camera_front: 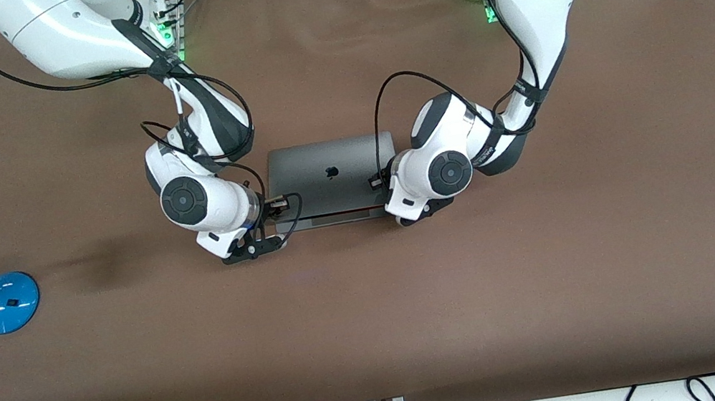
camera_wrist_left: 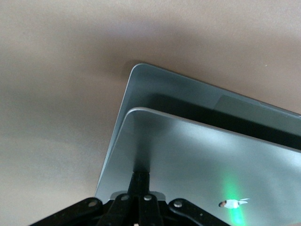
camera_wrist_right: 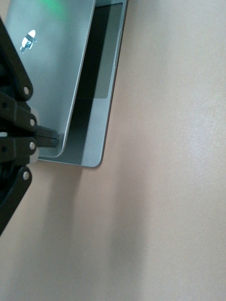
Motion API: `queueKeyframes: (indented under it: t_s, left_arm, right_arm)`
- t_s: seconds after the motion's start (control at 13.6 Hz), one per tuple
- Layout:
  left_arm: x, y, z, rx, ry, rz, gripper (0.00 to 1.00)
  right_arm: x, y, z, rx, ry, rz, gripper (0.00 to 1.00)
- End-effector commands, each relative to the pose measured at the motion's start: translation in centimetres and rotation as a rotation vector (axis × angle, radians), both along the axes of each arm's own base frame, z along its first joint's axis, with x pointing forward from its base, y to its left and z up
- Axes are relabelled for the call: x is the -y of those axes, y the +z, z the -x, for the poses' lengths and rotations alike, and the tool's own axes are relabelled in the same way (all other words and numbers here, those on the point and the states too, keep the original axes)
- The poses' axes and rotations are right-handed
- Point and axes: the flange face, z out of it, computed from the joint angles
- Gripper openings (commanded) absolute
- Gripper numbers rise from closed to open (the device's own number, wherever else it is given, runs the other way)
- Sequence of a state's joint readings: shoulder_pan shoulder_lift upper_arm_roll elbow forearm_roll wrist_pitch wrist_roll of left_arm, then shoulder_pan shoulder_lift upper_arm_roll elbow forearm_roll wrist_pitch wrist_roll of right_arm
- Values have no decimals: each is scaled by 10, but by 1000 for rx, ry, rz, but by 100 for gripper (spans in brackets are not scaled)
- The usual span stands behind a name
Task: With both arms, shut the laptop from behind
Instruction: 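Press the closed lid flat with both grippers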
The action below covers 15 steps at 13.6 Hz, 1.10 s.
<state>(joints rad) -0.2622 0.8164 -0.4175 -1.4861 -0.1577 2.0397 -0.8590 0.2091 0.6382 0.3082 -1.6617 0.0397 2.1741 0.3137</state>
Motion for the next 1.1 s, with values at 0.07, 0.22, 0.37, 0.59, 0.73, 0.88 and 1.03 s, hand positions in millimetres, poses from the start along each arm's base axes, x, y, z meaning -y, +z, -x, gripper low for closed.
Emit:
queueKeyframes:
  t_s: [0.07,0.22,0.37,0.59,0.73,0.88,1.03]
  left_arm:
    - [8,-6,-9,25,-23,-3,0]
    - [8,-13,-9,28,-31,-15,0]
    - [10,-16,-8,35,-28,-10,0]
    - [11,-20,-8,37,-26,-8,0]
    - [10,-24,-7,36,-31,-12,0]
    - [8,-27,-9,44,-31,-18,0]
    - [8,-30,-9,43,-30,-22,0]
  right_arm:
    - [6,-6,-6,15,18,0,0]
    - [6,-15,-9,32,15,-11,0]
    - [6,-22,-9,39,14,-16,0]
    - [5,-30,-10,40,9,-21,0]
    - [4,-34,-10,48,8,-26,0]
    - [4,-37,-10,51,11,-29,0]
    - [4,-43,-11,53,10,-33,0]
